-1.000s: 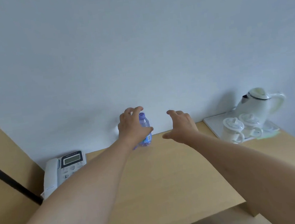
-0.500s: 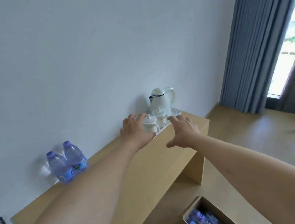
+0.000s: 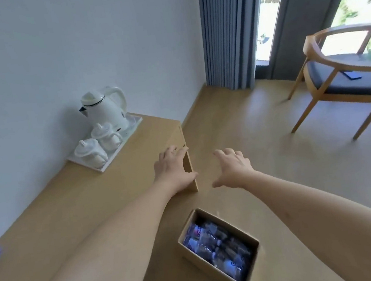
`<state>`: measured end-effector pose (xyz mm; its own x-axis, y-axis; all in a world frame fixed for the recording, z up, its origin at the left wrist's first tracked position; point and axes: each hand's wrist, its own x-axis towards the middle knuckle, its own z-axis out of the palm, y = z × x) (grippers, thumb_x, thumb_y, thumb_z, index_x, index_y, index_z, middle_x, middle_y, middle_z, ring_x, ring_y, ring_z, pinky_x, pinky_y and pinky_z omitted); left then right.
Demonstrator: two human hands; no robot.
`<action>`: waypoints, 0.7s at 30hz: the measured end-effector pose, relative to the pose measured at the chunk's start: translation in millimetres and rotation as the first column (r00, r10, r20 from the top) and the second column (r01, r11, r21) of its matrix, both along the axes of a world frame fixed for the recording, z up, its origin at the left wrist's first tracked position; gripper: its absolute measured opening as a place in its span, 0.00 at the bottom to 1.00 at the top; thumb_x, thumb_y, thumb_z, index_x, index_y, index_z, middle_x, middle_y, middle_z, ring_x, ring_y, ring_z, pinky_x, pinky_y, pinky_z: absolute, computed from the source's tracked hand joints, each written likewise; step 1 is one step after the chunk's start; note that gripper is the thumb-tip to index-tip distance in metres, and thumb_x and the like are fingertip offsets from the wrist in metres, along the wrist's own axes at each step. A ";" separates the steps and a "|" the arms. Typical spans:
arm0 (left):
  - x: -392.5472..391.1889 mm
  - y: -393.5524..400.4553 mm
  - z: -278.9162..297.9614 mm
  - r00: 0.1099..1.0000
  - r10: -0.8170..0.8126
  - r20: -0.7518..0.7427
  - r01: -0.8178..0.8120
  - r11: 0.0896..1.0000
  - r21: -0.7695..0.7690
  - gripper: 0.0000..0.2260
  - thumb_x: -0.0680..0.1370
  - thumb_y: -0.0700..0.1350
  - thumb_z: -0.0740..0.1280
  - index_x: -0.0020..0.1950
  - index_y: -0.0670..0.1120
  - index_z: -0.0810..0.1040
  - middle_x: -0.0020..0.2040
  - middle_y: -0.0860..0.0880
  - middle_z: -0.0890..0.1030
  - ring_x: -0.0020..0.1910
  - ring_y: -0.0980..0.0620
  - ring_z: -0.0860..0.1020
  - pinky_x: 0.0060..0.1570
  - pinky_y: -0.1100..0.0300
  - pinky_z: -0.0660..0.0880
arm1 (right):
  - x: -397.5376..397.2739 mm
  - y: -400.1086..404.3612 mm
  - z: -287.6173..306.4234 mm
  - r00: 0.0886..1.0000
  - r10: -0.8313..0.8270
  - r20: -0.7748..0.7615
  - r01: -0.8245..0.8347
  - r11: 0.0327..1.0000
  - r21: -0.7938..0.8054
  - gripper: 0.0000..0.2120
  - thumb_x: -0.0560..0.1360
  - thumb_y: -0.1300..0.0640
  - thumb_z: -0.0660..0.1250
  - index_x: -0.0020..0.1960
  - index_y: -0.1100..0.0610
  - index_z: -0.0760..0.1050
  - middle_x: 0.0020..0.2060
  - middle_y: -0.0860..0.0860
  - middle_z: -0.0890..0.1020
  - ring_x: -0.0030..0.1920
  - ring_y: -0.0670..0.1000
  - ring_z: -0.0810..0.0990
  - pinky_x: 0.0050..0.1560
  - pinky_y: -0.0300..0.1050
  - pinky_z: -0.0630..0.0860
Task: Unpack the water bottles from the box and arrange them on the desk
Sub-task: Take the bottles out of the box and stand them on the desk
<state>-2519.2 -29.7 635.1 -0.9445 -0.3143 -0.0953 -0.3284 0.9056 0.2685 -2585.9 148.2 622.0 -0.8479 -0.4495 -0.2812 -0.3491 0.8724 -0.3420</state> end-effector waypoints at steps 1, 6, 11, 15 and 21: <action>-5.8 7.3 -13.4 1.000 -0.008 0.020 0.007 1.000 0.013 0.36 0.67 0.63 0.70 0.73 0.59 0.63 0.75 0.50 0.61 0.72 0.46 0.61 0.67 0.48 0.64 | -3.7 7.9 -13.3 1.000 -0.012 0.029 0.012 1.000 0.012 0.49 0.60 0.40 0.78 0.74 0.47 0.58 0.67 0.54 0.68 0.65 0.59 0.66 0.61 0.56 0.69; -8.3 31.3 -88.9 0.989 -0.044 0.138 0.031 0.995 0.090 0.34 0.68 0.62 0.68 0.72 0.59 0.63 0.74 0.49 0.63 0.72 0.46 0.60 0.69 0.46 0.65 | -4.7 37.8 -83.3 0.978 -0.088 0.192 0.074 0.994 0.079 0.49 0.60 0.40 0.77 0.74 0.47 0.58 0.66 0.54 0.69 0.65 0.59 0.67 0.62 0.56 0.70; 5.3 28.2 -176.7 0.953 -0.076 0.293 0.046 0.993 0.110 0.34 0.68 0.61 0.68 0.72 0.57 0.64 0.74 0.50 0.64 0.72 0.47 0.60 0.67 0.49 0.65 | 8.5 49.7 -169.6 0.931 -0.155 0.329 0.119 0.985 0.124 0.49 0.60 0.39 0.77 0.74 0.48 0.58 0.66 0.55 0.70 0.65 0.59 0.67 0.62 0.57 0.70; 10.4 20.8 -252.7 0.925 -0.097 0.368 0.047 0.989 0.141 0.33 0.67 0.58 0.70 0.71 0.56 0.66 0.71 0.50 0.66 0.70 0.47 0.62 0.67 0.50 0.66 | 23.5 50.1 -252.4 0.879 -0.224 0.420 0.167 0.971 0.169 0.48 0.60 0.38 0.77 0.73 0.49 0.60 0.65 0.55 0.71 0.64 0.60 0.68 0.61 0.56 0.71; 18.3 9.5 -383.4 0.874 -0.143 0.464 0.063 0.981 0.182 0.32 0.69 0.55 0.70 0.71 0.54 0.66 0.70 0.50 0.67 0.69 0.47 0.63 0.66 0.50 0.67 | 47.8 40.0 -392.3 0.786 -0.296 0.543 0.205 0.953 0.224 0.46 0.62 0.39 0.77 0.73 0.51 0.60 0.65 0.55 0.70 0.65 0.60 0.68 0.60 0.56 0.72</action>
